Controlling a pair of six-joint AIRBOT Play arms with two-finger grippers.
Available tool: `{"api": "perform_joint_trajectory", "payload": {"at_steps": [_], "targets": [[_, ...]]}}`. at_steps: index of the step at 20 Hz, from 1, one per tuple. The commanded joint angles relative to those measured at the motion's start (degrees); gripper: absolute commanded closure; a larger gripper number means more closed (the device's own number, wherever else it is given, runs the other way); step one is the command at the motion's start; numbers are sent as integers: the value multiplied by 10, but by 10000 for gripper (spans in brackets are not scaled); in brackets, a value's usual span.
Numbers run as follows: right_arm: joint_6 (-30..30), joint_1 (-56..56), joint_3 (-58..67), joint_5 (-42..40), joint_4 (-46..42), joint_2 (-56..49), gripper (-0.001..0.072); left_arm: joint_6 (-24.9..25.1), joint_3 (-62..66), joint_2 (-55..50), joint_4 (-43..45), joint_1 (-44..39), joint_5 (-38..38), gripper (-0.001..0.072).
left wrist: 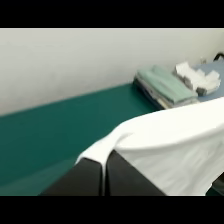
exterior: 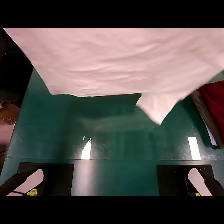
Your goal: Fold the shirts.
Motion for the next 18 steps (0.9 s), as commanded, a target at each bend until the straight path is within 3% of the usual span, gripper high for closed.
{"api": "perform_joint_trajectory", "payload": {"at_steps": [1, 5, 8, 10, 14, 18], "targets": [[8, -3, 98, -29, -79, 45, 697, -14, 53, 56, -9, 0, 66, 684], [78, -3, 202, 56, -157, 33, 697, -14, 53, 130, -8, 0, 91, 684], [116, -2, 276, 160, -170, -15, 697, -15, 51, 143, 16, 0, 55, 685], [137, -2, 289, 220, -169, -49, 697, -42, 2, 140, 61, 0, 31, 685], [164, 27, 184, 270, -171, -114, 697, -59, -189, 102, 102, 0, -6, 684], [167, 129, 56, 278, -222, -224, 697, -35, -336, -11, 105, -39, -23, 683]]}}
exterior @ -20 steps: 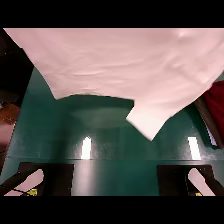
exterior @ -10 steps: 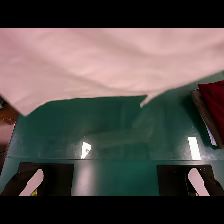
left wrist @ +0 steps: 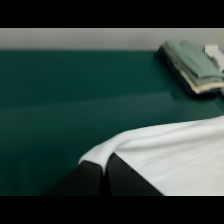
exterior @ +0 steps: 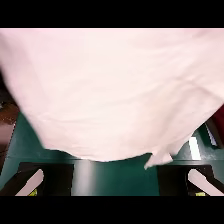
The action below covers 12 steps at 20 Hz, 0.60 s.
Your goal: Fold the shirts.
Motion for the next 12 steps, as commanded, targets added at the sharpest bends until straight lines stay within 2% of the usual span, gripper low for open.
{"api": "perform_joint_trajectory", "payload": {"at_steps": [1, 3, 6, 7, 9, 12], "targets": [[13, 77, -91, 17, -56, -102, 697, 28, -122, -104, 19, -35, -16, 684], [14, 105, -116, -7, -60, -172, 697, 43, -137, -192, 30, -54, 9, 684], [4, 126, -120, -103, -59, -268, 697, 56, -137, -301, 23, -56, 120, 684], [-10, 131, -120, -149, -58, -291, 697, 59, -137, -322, 23, -56, 159, 683], [-25, 141, -120, -230, -56, -324, 697, 100, -136, -344, 12, -56, 227, 683], [-29, 142, -120, -305, -56, -342, 697, 151, -133, -349, -7, -56, 276, 683]]}}
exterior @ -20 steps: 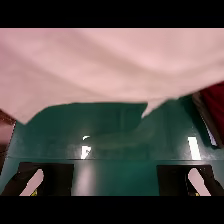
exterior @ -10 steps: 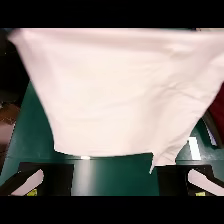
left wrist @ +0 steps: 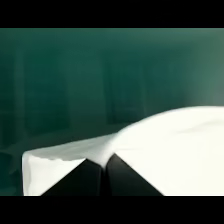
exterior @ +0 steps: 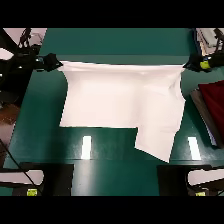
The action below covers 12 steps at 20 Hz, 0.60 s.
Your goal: Fold the shirts.
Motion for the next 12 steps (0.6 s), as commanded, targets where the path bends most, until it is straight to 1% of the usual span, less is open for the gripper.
{"api": "perform_joint_trajectory", "payload": {"at_steps": [1, 3, 4, 6, 7, 8, 10, 12], "targets": [[-12, 7, -3, -108, -7, -32, 697, 60, 2, -24, -12, 1, 73, 684], [-26, 1, -3, -103, -8, -28, 697, 66, 6, -24, 0, 1, 56, 684], [-27, 0, -3, -80, -17, -27, 697, 70, 5, -24, 9, 1, 36, 684], [-26, 10, -24, -32, -76, -17, 698, 70, 3, -24, 45, -1, -24, 684], [-26, 19, -54, -26, -109, -2, 698, 70, -3, -24, 55, -1, -48, 685], [-26, 27, -91, -33, -128, 16, 697, 70, -12, -24, 69, -1, -65, 685], [-26, 40, -163, -68, -127, 51, 697, 67, -35, -24, 104, -1, -83, 684], [-25, 49, -215, -101, -127, 75, 697, 55, -61, -24, 125, -1, -82, 683]]}}
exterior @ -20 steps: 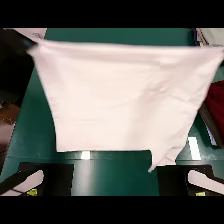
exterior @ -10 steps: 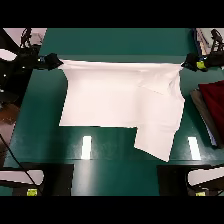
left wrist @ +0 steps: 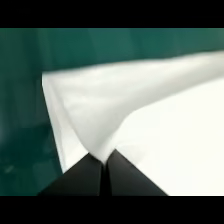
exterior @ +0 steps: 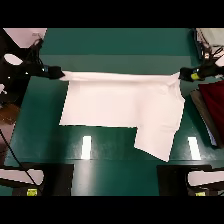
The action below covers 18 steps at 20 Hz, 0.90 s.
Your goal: Fold the shirts.
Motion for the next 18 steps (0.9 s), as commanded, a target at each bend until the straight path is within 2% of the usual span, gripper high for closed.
{"api": "perform_joint_trajectory", "payload": {"at_steps": [1, 3, 4, 5, 6, 7, 8, 12, 16, 18], "targets": [[0, 14, -90, -45, -14, 38, 696, -9, -39, -1, 44, 0, -23, 683], [16, 14, -114, -47, -7, 41, 695, -21, -52, -1, 44, 0, -19, 681], [24, 13, -121, -46, 5, 41, 691, -45, -52, -1, 46, 0, -22, 664], [26, 10, -123, -45, 20, 41, 610, -67, -51, -1, 46, 0, -25, 398], [26, 5, -121, -42, 41, 41, 350, -80, -51, 0, 47, 0, -28, 75], [25, -3, -109, -23, 65, 41, 260, -92, -47, 0, 51, 3, -43, 68], [25, -12, -94, 9, 79, 42, 261, -97, -40, 0, 57, 11, -69, 109], [-16, -53, -87, 127, 90, 114, 264, -79, -52, 40, 61, 80, -184, 111], [-79, -91, -152, 204, 157, 211, 267, -43, -211, 137, 62, 137, -218, 111], [-92, -104, -186, 204, 178, 249, 377, -22, -293, 167, 60, 144, -210, 111]]}}
